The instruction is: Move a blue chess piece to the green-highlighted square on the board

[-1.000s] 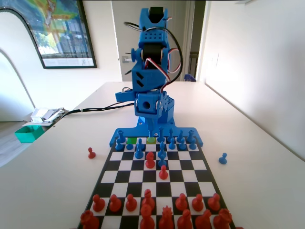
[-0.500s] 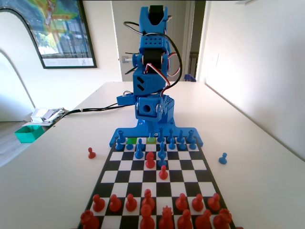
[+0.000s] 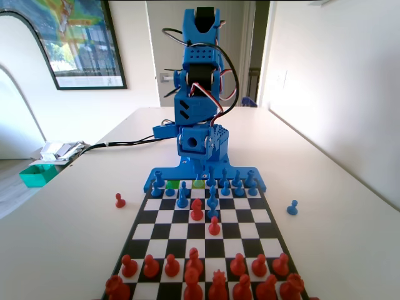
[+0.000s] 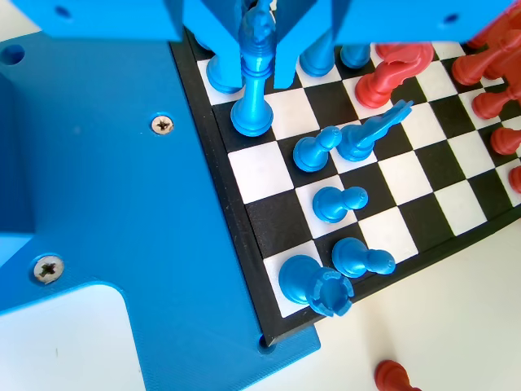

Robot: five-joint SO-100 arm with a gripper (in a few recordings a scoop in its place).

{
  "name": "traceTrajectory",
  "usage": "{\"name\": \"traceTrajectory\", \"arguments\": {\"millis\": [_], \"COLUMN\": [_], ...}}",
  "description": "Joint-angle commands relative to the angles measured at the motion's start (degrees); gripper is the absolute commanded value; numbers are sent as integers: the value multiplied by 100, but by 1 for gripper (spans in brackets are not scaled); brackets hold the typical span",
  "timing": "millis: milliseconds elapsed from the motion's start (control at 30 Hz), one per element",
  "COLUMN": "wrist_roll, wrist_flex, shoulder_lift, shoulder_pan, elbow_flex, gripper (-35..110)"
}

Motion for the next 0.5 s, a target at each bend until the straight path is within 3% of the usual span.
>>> {"name": "traceTrajectory", "arguments": {"millis": [0,467], "wrist_roll": [-2206,-2962], "wrist_flex": [220,1890], "shoulder_lift": [18,26], "shoulder_pan": [97,1178], "elbow_flex": [-193,-1371], "gripper": [1,1]}}
